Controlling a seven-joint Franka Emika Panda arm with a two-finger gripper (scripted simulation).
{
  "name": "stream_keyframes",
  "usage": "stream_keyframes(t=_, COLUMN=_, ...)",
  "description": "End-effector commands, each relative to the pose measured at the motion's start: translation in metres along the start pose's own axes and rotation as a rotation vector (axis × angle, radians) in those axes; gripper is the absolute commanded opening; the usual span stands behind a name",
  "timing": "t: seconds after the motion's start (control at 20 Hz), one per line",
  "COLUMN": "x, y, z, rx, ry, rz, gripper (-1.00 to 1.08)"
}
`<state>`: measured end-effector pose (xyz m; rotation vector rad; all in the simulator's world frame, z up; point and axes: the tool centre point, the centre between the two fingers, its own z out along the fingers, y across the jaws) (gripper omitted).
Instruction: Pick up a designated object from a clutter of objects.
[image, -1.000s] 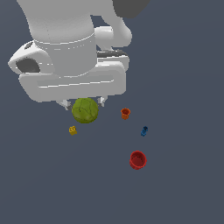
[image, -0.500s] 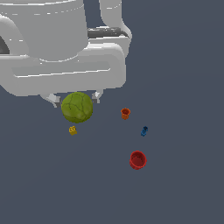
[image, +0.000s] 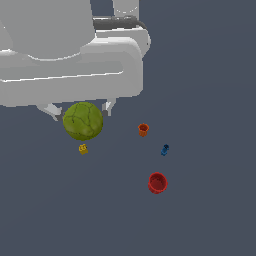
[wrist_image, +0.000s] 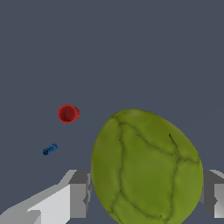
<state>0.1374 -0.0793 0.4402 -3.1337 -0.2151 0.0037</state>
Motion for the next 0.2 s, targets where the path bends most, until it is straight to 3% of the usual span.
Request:
stream_keyframes(t=0.0, x=0.0011, y=0.0004, z=-0.0031, rx=-0.001, ry=0.002, rz=0.0, gripper=-1.0)
stream_keyframes(t=0.15, x=0.0015, y=0.0006, z=-0.0036, rx=-0.001, ry=0.002, rz=0.0, gripper=-1.0)
